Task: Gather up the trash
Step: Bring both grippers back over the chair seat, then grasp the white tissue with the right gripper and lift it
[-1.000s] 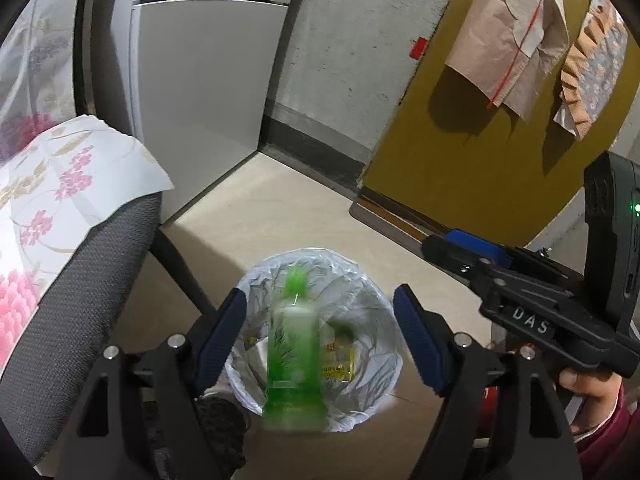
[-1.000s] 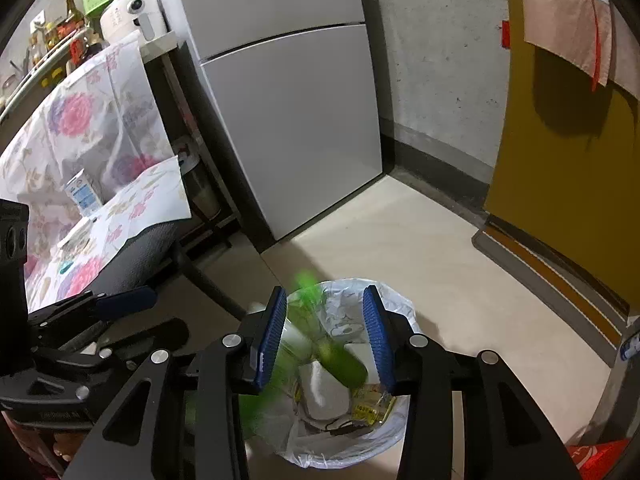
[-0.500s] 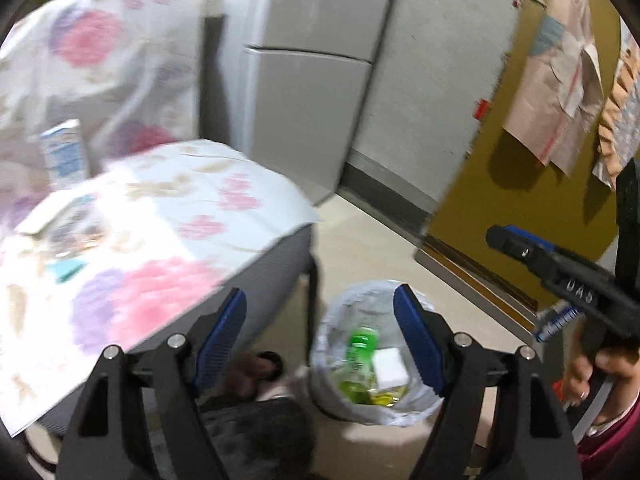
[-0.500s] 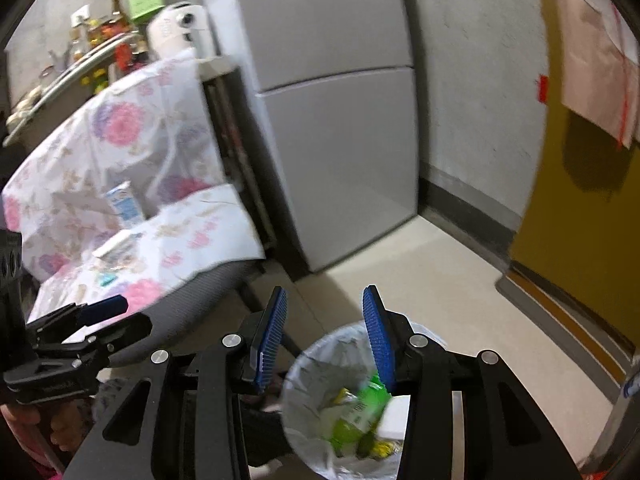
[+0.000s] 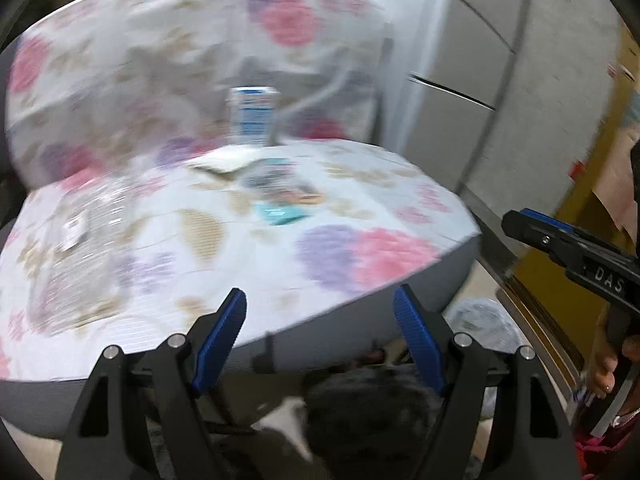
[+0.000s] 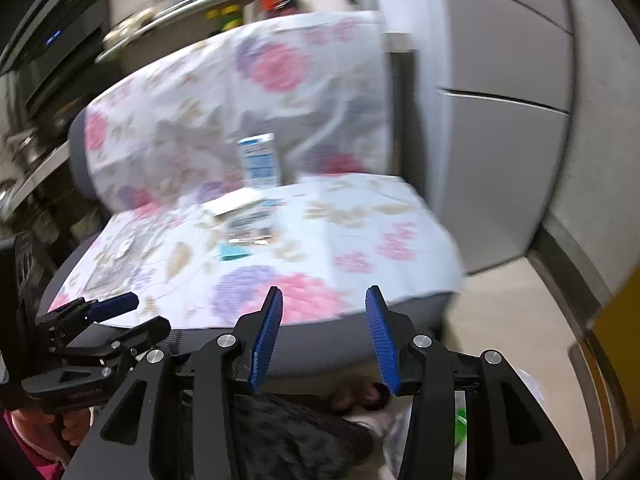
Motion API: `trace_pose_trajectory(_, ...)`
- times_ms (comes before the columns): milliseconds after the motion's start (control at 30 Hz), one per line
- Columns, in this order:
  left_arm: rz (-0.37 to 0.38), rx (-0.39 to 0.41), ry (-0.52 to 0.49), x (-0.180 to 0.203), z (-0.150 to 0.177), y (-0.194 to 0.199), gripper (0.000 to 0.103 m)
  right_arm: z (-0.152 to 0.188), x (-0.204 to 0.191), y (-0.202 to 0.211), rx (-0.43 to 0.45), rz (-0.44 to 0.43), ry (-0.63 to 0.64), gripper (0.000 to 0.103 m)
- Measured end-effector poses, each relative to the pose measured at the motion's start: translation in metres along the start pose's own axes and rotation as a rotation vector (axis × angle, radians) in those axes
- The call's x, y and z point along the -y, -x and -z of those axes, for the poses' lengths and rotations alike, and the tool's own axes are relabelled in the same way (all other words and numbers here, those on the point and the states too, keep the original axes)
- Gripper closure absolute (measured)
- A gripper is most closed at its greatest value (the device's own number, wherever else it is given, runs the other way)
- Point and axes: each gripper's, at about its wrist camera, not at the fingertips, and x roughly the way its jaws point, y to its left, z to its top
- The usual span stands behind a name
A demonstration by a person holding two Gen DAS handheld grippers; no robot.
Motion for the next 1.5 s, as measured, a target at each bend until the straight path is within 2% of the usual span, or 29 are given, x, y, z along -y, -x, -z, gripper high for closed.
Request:
trace_pose_trajectory(167, -0.109, 0.03, 0.103, -0.058, -0.007, 0.011, 0.029, -0.02, -0.038, -0.031, -0.014, -0.063, 0.078, 0.056)
trace_pose_trajectory(400, -0.226, 0.071, 0.152, -0.11, -0.033, 0.013, 0.029, -0.053, -0.092, -0.084, -0.015, -0.105, 0.195, 0.055)
trace_pose_trajectory(533, -0.258, 0.075, 0.183, -0.134, -0.043, 0.009, 0.029, -0.072, -0.118, -0.121, -0.027, -0.121, 0.232, 0.048)
trace_pose_trajectory(833, -0.308, 0.071, 0.238, -0.177, -0.053, -0.006, 0.029, -0.116, -0.164, -0.235, -0.156, -0.083, 0.278, 0.048)
trace_pose_trajectory(1133, -0.334, 0.052, 0.283, -0.207, -0.056, -0.02, 0.029, -0.122, -0.178, -0.311, -0.276, -0.077, 0.268, 0.05)
trace_pose_trajectory(1167, -0.332, 0.049, 0.285, -0.208, -0.055, -0.021, 0.029, -0.123, -0.178, -0.31, -0.262, -0.083, 0.259, 0.05)
trace_pose_trajectory(1267, -0.33, 0.038, 0.293, -0.208, -0.051, -0.022, 0.029, -0.125, -0.176, -0.313, -0.287, -0.123, 0.241, 0.061)
trace_pose_trajectory(1333, -0.325, 0.036, 0.305, -0.208, -0.048, -0.02, 0.029, -0.126, -0.177, -0.313, -0.306, -0.2, 0.232, 0.089)
trace_pose_trajectory(1400, -0.327, 0.035, 0.308, -0.205, -0.046, -0.014, 0.029, -0.126, -0.18, -0.312, -0.317, -0.204, 0.241, 0.101)
trace_pose_trajectory(1500, -0.344, 0.041, 0.306, -0.202, -0.042, -0.002, 0.029, -0.131, -0.179, -0.293, -0.275, -0.23, 0.225, 0.101)
